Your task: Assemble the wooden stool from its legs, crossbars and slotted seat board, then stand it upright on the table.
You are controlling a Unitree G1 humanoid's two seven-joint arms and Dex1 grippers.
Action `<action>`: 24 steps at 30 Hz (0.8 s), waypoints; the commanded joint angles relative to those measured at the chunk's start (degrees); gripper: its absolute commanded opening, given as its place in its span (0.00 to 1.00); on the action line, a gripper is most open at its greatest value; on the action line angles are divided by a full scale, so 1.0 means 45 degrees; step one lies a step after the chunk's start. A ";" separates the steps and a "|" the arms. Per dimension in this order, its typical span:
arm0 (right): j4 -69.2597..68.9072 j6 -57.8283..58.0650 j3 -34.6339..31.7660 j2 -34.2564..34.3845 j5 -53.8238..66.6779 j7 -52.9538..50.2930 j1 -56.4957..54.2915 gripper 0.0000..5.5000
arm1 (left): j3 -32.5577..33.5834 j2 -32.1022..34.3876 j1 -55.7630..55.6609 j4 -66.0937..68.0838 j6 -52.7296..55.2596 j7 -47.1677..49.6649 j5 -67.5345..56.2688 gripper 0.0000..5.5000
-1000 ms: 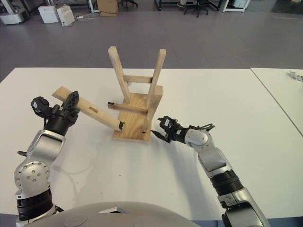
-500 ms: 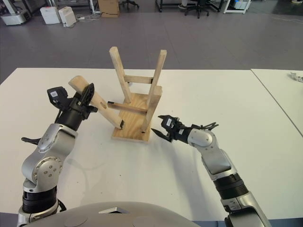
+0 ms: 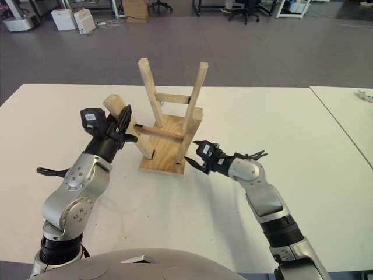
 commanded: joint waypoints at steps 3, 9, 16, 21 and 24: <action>-0.0017 0.0218 -0.0103 -0.0040 -0.0102 -0.0142 -0.0021 0.56 | -0.0475 0.0456 0.0114 0.0834 0.1174 -0.0454 0.0941 0.19; 0.0026 0.0217 -0.0013 0.0037 -0.0153 -0.0117 -0.0152 0.56 | -0.2107 0.1812 -0.0080 0.2220 0.2580 -0.1473 0.2303 0.35; 0.0053 0.0223 -0.0142 0.0021 -0.0196 -0.0084 -0.0195 0.56 | -0.1576 0.1016 -0.0390 0.1856 0.1330 -0.2591 0.2168 0.55; -0.0363 0.0473 -0.1048 0.0008 0.0136 -0.0387 -0.0171 0.56 | -0.1041 -0.0350 -0.0646 0.0925 0.1164 -0.3275 0.0742 0.65; -0.0750 0.0704 -0.2495 -0.0811 0.0282 -0.0478 0.0158 0.56 | -0.0073 -0.0065 -0.0056 0.0544 0.1547 -0.3455 0.0300 0.65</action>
